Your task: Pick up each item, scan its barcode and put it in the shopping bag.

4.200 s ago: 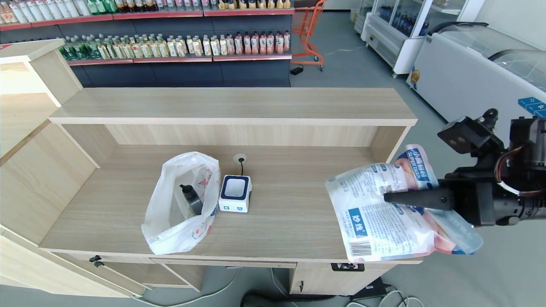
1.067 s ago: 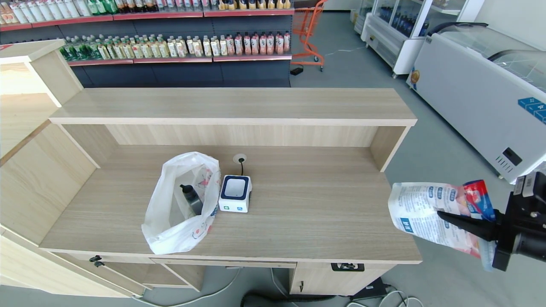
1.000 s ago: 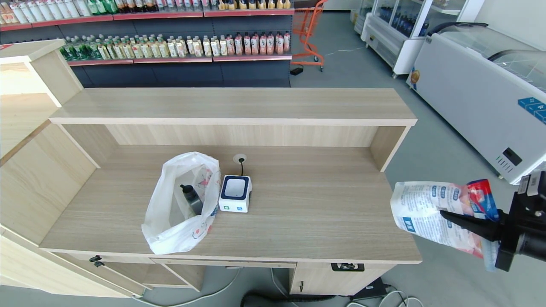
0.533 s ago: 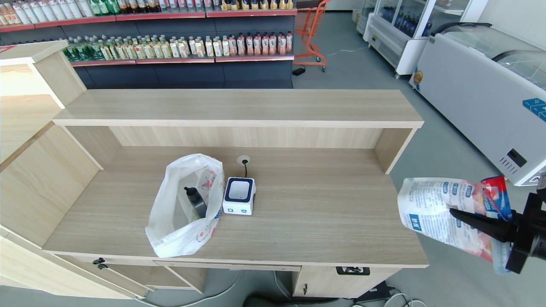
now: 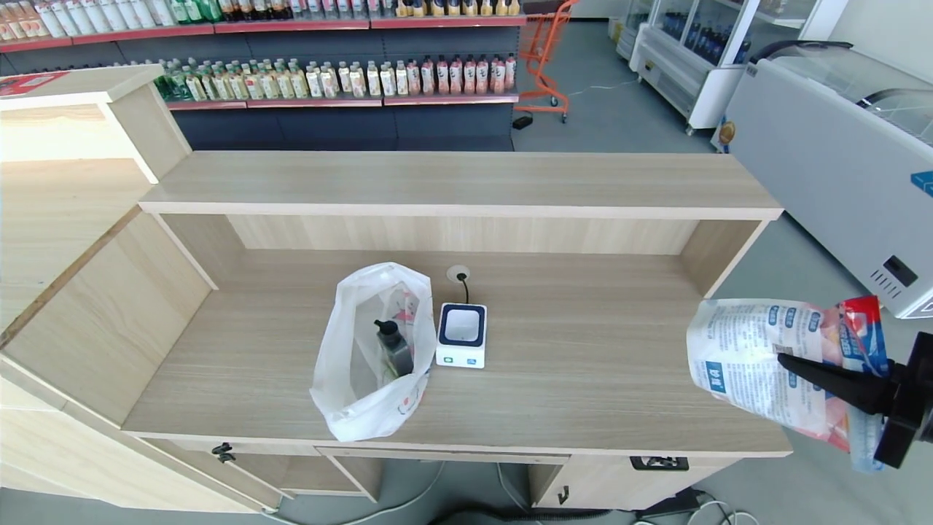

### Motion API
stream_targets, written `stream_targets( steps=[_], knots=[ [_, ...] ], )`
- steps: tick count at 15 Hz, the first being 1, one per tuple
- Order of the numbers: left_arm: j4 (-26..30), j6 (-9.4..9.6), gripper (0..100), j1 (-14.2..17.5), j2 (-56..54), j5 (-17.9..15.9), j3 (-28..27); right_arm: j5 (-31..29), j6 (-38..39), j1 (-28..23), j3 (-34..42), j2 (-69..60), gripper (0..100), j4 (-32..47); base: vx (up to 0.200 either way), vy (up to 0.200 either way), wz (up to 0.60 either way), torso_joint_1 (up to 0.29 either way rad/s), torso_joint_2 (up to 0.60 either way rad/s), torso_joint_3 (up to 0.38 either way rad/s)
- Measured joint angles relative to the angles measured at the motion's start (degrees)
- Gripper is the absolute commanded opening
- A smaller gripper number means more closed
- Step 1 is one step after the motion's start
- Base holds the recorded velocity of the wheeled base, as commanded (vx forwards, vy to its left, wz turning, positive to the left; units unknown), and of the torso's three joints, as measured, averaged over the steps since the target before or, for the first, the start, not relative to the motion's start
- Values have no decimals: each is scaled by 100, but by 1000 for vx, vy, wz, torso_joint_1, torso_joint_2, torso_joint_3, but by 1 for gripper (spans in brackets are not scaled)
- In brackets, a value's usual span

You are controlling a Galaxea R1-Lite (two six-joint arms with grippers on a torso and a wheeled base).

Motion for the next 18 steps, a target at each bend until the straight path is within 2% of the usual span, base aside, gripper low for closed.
stream_targets(
  steps=[2, 7, 9, 13, 16, 18],
  knots=[
    [0, 0, 100, 0, 0, 0, 0, 2, 63, -40, 2, -5, 0, 2, 0, 200, 0, 2, 2, 5],
    [0, 12, 100, 0, 0, -2, 0, -6, 205, -55, 55, 0, 0, 11, 0, 0, 0, 0, 0, 0],
    [0, 15, 100, 7, 0, -2, 0, -6, 273, -55, 94, 26, 0, 29, 200, 200, 0, -7, 0, 5],
    [2, 12, 100, 0, 0, -2, 0, -2, 1079, -38, 11, 10, 0, 572, 200, 200, 0, 10, 2, 0],
    [0, 7, 100, 0, 0, -2, 0, 0, 1235, -38, -87, 133, 0, 621, 200, 200, 0, -2, 1, 4],
    [-5, 5, 100, 0, 0, -2, 0, -2, 1232, 6, -124, 321, 0, 623, 0, 0, 0, 0, 0, 0]
  ],
)
